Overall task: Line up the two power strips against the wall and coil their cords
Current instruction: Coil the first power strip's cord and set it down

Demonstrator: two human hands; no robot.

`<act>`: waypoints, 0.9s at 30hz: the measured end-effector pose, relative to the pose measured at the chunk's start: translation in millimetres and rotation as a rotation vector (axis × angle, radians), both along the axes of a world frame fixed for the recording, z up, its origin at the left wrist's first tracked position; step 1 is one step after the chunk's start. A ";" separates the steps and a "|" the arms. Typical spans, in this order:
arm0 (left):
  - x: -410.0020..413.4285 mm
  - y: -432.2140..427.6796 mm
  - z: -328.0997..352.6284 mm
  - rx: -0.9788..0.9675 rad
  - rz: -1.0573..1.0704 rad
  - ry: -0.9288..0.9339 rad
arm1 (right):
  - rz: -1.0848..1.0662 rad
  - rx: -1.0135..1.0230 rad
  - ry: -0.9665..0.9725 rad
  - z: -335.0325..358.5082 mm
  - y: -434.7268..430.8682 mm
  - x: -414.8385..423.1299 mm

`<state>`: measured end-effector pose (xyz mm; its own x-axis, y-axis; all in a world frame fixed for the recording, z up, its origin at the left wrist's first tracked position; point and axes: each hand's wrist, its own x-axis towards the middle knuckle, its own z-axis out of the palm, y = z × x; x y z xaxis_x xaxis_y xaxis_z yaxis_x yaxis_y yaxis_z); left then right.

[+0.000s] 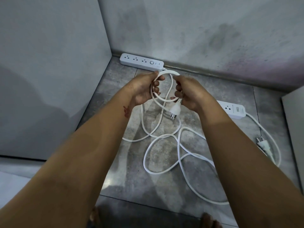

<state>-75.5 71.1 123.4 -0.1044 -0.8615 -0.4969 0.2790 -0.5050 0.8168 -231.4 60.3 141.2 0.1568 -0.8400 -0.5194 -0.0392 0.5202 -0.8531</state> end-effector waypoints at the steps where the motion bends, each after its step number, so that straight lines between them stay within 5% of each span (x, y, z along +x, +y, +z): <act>1: 0.2 0.2 -0.7 -0.014 -0.009 -0.019 | -0.009 -0.005 0.010 2.1 0.5 0.5; 9: 6.8 15.7 -23.0 0.066 -0.094 -0.171 | -0.155 -0.011 -0.103 15.8 0.4 3.2; 15: -0.6 32.8 -47.6 0.208 -0.271 -0.105 | -0.203 0.009 -0.145 18.9 -4.7 9.1; 20: 0.5 27.1 -46.9 0.096 -0.050 -0.127 | -0.222 0.014 -0.040 17.4 -8.2 2.3; 27: -5.7 19.4 -29.4 0.002 0.174 0.101 | -0.305 0.060 0.055 2.4 -8.6 -0.8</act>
<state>-81.1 90.5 94.0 -0.0036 -0.8699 -0.4931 0.4425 -0.4436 0.7793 -232.2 51.7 143.6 -0.1277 -0.8115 -0.5703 0.0810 0.5645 -0.8214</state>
